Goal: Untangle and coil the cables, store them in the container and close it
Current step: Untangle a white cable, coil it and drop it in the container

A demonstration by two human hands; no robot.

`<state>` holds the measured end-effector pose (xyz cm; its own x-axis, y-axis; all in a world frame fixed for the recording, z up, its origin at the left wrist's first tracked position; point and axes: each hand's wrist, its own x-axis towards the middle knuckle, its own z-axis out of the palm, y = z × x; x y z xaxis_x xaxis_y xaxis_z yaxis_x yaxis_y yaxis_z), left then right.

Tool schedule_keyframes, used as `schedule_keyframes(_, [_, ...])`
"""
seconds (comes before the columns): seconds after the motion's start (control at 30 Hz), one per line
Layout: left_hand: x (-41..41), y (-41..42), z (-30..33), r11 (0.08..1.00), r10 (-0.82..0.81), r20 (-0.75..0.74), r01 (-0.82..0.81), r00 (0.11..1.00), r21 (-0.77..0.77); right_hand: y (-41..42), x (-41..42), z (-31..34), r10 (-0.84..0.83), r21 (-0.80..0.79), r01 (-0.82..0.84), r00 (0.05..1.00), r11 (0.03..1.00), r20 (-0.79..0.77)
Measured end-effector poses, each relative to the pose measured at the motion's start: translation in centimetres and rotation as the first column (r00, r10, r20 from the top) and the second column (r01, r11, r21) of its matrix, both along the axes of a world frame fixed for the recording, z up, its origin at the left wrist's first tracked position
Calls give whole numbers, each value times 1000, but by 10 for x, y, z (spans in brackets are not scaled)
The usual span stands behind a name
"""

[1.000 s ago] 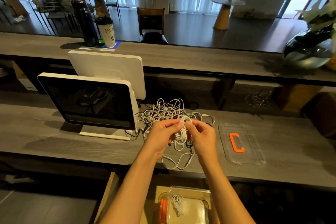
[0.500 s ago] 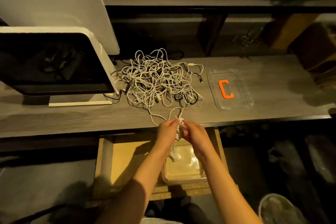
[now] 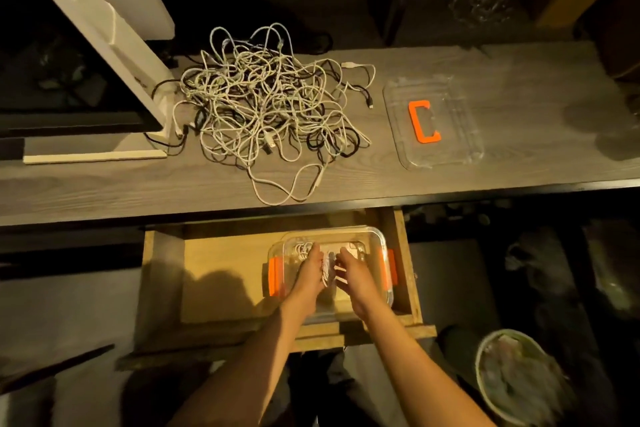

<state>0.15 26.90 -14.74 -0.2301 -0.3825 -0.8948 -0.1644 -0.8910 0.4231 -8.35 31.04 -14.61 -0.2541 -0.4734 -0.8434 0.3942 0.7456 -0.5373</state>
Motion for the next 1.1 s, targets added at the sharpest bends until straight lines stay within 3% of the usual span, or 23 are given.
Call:
schedule_keyframes(0.2, [-10, 0, -29, 994, 45, -32, -48, 998, -102, -9, -9, -28, 0, -50, -2, 998, 999, -55])
schedule_keyframes(0.33, [-8, 3, -24, 976, 90, -31, -95, 995, -196, -10, -8, -33, -25, -139, -4, 979, 990, -203])
schedule_keyframes(0.6, [13, -19, 23, 874, 244, -55, -244, 968, -420, -26, -7, 30, -211, -394, 115, 955, 912, -211])
schedule_keyframes(0.73, [23, -47, 40, 843, 318, -28, -296, 948, -449, -64, -3, 41, -232, -388, 152, 958, 909, -170])
schedule_keyframes(0.83, [27, -67, 43, 880, 319, -6, -299, 948, -369, -100, 2, 39, -209, -286, 156, 964, 945, -165])
schedule_keyframes(0.9, [30, -76, 42, 903, 318, -9, -305, 948, -304, -116, 7, 36, -176, -240, 154, 982, 959, -74])
schedule_keyframes(0.97, [33, -80, 43, 918, 312, -18, -306, 950, -251, -125, 14, 37, -246, -221, 261, 965, 940, 93])
schedule_keyframes(1.1, [40, -89, 49, 943, 276, -67, -283, 959, -174, -133, 26, 55, -402, -316, 489, 864, 813, 302])
